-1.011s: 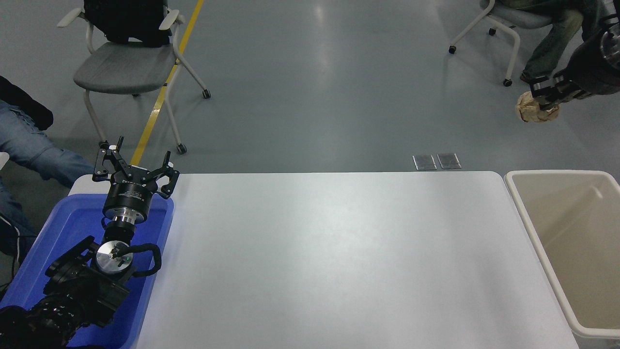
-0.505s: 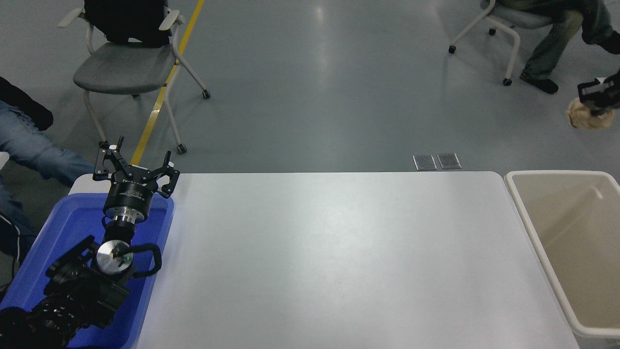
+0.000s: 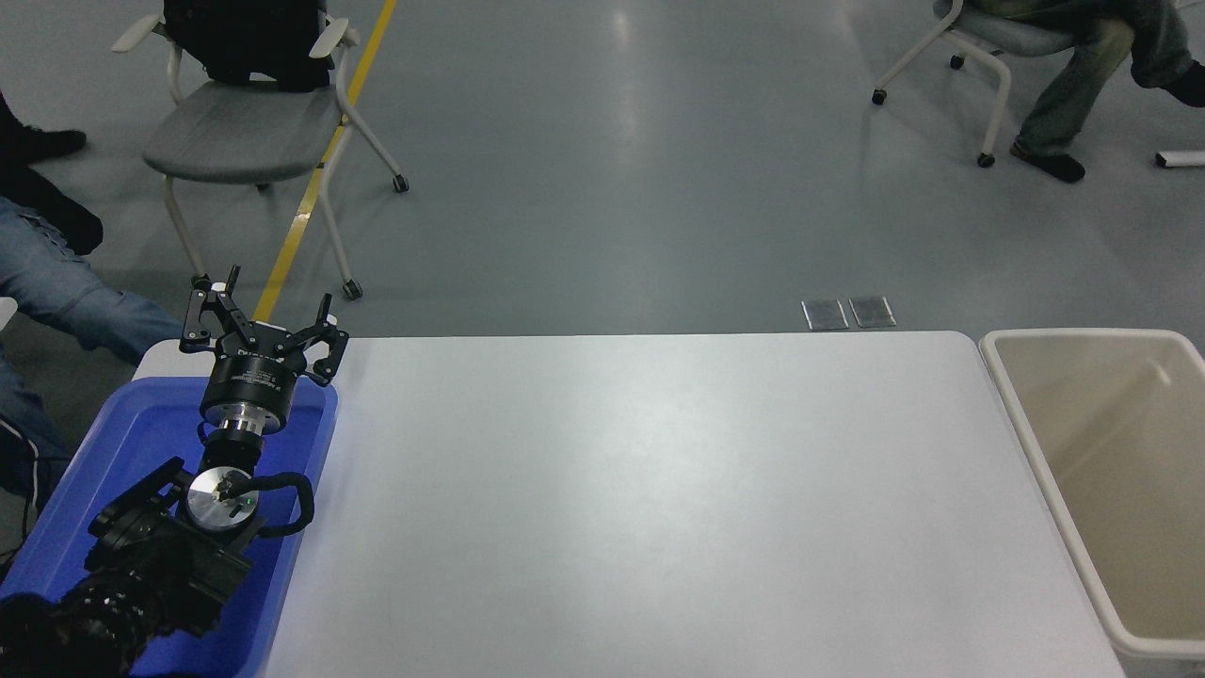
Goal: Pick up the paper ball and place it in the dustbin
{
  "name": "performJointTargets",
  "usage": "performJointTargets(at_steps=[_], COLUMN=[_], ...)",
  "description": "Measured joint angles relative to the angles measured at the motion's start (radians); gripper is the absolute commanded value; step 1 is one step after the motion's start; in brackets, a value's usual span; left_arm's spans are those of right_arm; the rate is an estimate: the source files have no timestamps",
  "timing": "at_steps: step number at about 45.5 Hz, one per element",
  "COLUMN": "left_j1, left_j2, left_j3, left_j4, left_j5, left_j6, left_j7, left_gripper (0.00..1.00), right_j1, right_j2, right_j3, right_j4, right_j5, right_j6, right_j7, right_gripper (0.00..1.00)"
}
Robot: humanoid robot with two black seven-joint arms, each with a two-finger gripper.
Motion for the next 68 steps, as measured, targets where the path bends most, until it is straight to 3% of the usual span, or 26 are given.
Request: performJointTargets(at_steps=[26, 39, 60, 64, 65, 66, 67, 68], left_j1=[0.000, 0.000, 0.000, 0.000, 0.000, 0.000, 0.000, 0.000], left_j2=[0.000, 0.000, 0.000, 0.000, 0.000, 0.000, 0.000, 0.000], left_j3=[0.000, 0.000, 0.000, 0.000, 0.000, 0.000, 0.000, 0.000], left_j4=[0.000, 0.000, 0.000, 0.000, 0.000, 0.000, 0.000, 0.000], left_j5=[0.000, 0.000, 0.000, 0.000, 0.000, 0.000, 0.000, 0.000], left_j6=[0.000, 0.000, 0.000, 0.000, 0.000, 0.000, 0.000, 0.000], left_j7=[-0.001, -0.001, -0.001, 0.000, 0.000, 0.000, 0.000, 0.000], left_gripper=[0.99, 0.99, 0.99, 0.99, 0.99, 0.99, 0.99, 0.99], right_j1=[-0.417, -0.585, -0.761, -0.776, -0.779, -0.781, -0.783, -0.785], right_j2=[0.076, 0.207, 0.410, 0.429, 0.433, 0.435, 0.438, 0.441], right_j3=[0.155, 0.192, 0.196, 0.194, 0.193, 0.193, 0.193, 0.192], right_j4=[-0.130, -0.255, -0.460, -0.476, -0.480, -0.482, -0.485, -0.487], right_j5=[0.069, 0.167, 0.293, 0.302, 0.305, 0.306, 0.307, 0.308], right_j6=[-0.421, -0.601, -0.762, -0.782, -0.788, -0.792, -0.795, -0.798], right_j7=[0.000, 0.000, 0.000, 0.000, 0.000, 0.000, 0.000, 0.000], right_gripper=[0.00, 0.00, 0.00, 0.17, 0.26, 0.38, 0.58, 0.90])
